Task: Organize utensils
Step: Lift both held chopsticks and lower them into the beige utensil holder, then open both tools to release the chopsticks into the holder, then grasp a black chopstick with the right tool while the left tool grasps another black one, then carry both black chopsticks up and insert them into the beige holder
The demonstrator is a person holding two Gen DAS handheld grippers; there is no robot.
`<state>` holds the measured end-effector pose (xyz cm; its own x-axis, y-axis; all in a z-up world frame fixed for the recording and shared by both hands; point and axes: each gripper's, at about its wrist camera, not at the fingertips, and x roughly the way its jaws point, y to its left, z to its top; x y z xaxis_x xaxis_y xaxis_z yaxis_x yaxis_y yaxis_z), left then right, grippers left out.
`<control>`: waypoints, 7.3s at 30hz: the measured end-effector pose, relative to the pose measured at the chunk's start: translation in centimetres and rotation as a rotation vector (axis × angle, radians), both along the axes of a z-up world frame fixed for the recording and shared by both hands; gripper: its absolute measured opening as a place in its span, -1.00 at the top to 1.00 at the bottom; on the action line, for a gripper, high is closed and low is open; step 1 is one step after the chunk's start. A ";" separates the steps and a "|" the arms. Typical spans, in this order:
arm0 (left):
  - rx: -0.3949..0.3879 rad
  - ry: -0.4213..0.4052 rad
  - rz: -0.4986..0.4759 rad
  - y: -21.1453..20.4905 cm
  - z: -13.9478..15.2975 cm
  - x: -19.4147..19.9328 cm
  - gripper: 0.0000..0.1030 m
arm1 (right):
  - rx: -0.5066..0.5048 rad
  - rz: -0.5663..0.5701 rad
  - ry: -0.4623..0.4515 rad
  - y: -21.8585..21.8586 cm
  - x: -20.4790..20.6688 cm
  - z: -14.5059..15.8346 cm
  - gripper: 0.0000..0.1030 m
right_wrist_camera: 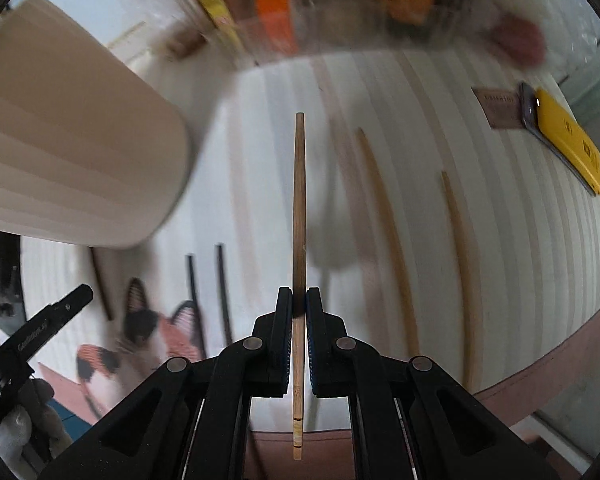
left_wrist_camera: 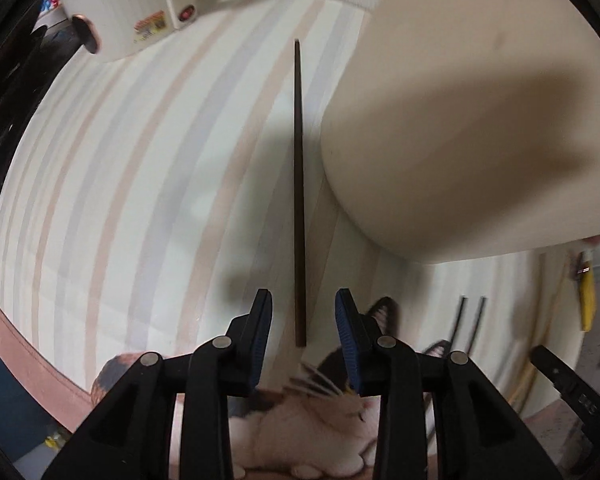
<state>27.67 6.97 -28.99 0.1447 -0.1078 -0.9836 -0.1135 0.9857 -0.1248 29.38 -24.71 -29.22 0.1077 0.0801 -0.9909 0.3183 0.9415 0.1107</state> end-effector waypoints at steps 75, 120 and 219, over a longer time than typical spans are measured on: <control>-0.070 -0.671 -0.038 3.5 32.0 -5.9 0.96 | 0.125 0.143 -0.475 5.4 4.9 22.3 0.87; 0.026 -0.512 -0.058 0.4 26.4 5.6 0.87 | 0.083 0.040 -0.780 7.0 13.5 19.1 0.86; 0.193 -0.034 -0.253 -5.1 0.3 -7.7 0.94 | -0.103 0.172 0.037 5.4 -6.9 -4.9 0.89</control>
<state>19.95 1.90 -28.73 0.1703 0.0431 -0.9845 0.1396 0.9879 0.0674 22.47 -19.32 -34.15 0.0648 -0.0076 -0.9979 0.1543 0.9880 0.0025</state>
